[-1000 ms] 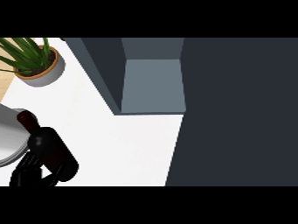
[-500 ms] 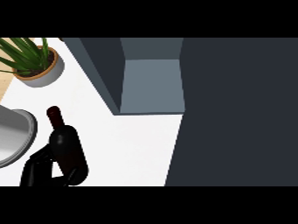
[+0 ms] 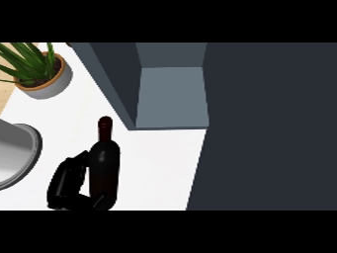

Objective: Pick up the wine, place it into the cabinet and close the cabinet

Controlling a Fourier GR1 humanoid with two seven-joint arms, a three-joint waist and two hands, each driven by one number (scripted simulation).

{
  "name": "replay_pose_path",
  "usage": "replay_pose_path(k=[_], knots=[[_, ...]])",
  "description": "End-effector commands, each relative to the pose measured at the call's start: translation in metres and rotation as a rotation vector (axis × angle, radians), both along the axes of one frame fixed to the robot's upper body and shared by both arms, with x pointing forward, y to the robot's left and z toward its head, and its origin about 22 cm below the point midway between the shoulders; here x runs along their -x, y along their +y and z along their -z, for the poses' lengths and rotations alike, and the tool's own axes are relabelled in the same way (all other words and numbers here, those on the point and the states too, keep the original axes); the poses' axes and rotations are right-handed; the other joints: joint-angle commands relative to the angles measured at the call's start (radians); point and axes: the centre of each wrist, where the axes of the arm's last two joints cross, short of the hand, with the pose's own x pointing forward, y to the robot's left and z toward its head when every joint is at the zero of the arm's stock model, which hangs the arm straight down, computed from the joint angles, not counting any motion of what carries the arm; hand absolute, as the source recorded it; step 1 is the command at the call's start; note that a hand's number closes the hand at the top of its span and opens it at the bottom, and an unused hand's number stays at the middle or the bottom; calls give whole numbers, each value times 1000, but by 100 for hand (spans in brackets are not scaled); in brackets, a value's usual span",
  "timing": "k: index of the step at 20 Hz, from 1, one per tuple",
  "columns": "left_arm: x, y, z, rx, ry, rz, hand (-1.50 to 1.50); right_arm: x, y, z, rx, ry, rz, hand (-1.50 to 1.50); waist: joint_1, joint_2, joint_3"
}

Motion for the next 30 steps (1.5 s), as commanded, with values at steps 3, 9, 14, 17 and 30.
replay_pose_path(k=[3, 9, 14, 17, 30], knots=[[-2, -42, -15, 37, -27, 79, 150, 31, -16, -24, -52, -50, -2, -150, 11, 1, 0], [-3, -67, -44, 47, -38, 123, 150, 32, -18, -25, -55, -77, 19, -150, 11, 1, 1], [-11, -82, -62, 25, -47, 99, 150, 43, -23, -27, -40, -54, -6, -150, 4, 1, 1], [-4, -109, -67, 18, -70, 97, 150, 41, -20, -29, -62, -64, -4, -150, 4, 0, 0], [-50, -131, -97, -113, -86, -35, 150, 44, -30, -31, -27, -67, 26, -150, -3, 3, 0]])
